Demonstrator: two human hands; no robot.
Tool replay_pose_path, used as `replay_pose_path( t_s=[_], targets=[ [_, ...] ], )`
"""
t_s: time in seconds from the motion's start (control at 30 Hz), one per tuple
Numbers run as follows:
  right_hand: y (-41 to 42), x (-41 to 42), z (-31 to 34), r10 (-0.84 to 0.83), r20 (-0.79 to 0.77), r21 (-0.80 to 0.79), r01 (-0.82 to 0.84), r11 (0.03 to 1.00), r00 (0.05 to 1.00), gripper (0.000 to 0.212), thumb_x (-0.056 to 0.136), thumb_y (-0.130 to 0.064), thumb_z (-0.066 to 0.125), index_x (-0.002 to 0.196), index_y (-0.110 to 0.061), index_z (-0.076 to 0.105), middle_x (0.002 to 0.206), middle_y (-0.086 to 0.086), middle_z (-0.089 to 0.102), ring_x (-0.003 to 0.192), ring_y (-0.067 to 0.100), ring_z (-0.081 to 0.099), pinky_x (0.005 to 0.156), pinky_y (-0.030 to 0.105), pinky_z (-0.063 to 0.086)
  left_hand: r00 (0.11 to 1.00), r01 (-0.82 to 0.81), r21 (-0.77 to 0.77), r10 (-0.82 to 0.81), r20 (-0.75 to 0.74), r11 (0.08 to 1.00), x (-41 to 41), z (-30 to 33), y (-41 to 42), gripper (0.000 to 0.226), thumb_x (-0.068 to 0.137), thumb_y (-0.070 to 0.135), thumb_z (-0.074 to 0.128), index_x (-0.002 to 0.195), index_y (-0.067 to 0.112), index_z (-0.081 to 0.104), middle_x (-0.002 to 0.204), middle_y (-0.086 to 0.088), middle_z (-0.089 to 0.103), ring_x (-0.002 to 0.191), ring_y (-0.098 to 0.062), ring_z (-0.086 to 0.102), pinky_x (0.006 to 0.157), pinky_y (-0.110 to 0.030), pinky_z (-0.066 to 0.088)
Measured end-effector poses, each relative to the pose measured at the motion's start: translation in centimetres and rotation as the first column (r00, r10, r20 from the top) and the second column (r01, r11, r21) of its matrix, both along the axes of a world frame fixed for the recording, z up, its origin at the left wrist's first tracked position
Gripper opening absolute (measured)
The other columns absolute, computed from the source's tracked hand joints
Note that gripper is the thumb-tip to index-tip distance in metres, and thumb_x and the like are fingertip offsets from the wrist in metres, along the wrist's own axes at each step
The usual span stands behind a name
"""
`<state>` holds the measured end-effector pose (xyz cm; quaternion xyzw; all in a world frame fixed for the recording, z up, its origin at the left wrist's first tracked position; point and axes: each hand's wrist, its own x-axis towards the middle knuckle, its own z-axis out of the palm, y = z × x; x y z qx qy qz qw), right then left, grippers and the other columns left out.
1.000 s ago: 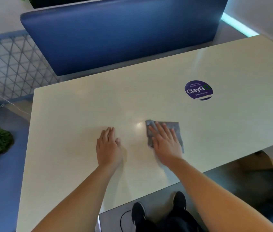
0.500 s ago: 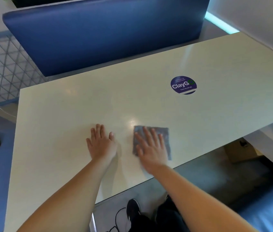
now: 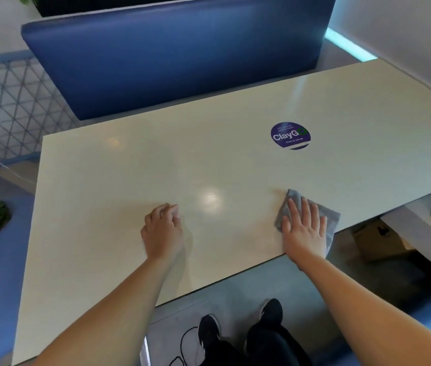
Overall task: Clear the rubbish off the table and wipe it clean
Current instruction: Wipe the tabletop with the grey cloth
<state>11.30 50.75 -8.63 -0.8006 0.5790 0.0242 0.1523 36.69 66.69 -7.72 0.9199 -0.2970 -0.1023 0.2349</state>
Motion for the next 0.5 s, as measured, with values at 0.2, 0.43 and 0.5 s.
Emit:
replay_pose_path(
  t_s=[0.2, 0.43, 0.5],
  targets=[
    [9.8, 8.4, -0.6, 0.407, 0.058, -0.08, -0.402, 0.912, 0.912, 0.06, 0.099, -0.045, 0.013, 0.156, -0.028, 0.004, 0.163, -0.001, -0.007, 0.15, 0.021, -0.01, 0.119, 0.044, -0.009, 0.989, 0.132, 0.031, -0.129, -0.072, 0.991, 1.1, 0.1, 1.5, 0.038, 0.102, 0.022, 0.041, 0.139, 0.026, 0.052, 0.151, 0.01, 0.038, 0.139, -0.017, 0.03, 0.11, -0.03, 0.027],
    [12.6, 12.1, -0.9, 0.765, 0.07, -0.08, -0.76, 0.644, 0.641, 0.055, 0.102, -0.045, 0.019, 0.154, -0.027, 0.023, 0.161, -0.002, 0.019, 0.149, 0.023, 0.015, 0.116, 0.043, 0.005, 0.975, -0.066, -0.217, 0.017, -0.222, 0.974, 1.9, 1.1, 2.6, 0.033, 0.102, 0.016, 0.042, 0.131, 0.018, 0.059, 0.122, 0.001, 0.06, 0.115, -0.014, 0.054, 0.097, -0.023, 0.037],
    [9.3, 10.4, -0.9, 0.753, 0.062, -0.091, -0.748, 0.658, 0.655, 0.057, 0.099, -0.05, 0.006, 0.154, -0.035, 0.005, 0.162, -0.008, 0.0, 0.151, 0.018, -0.002, 0.119, 0.038, -0.009, 0.977, -0.131, -0.194, 0.093, -0.193, 0.972, 2.0, 0.7, 4.3, 0.037, 0.099, 0.009, 0.044, 0.131, 0.02, 0.058, 0.121, -0.002, 0.059, 0.116, -0.018, 0.054, 0.096, -0.027, 0.042]
  ],
)
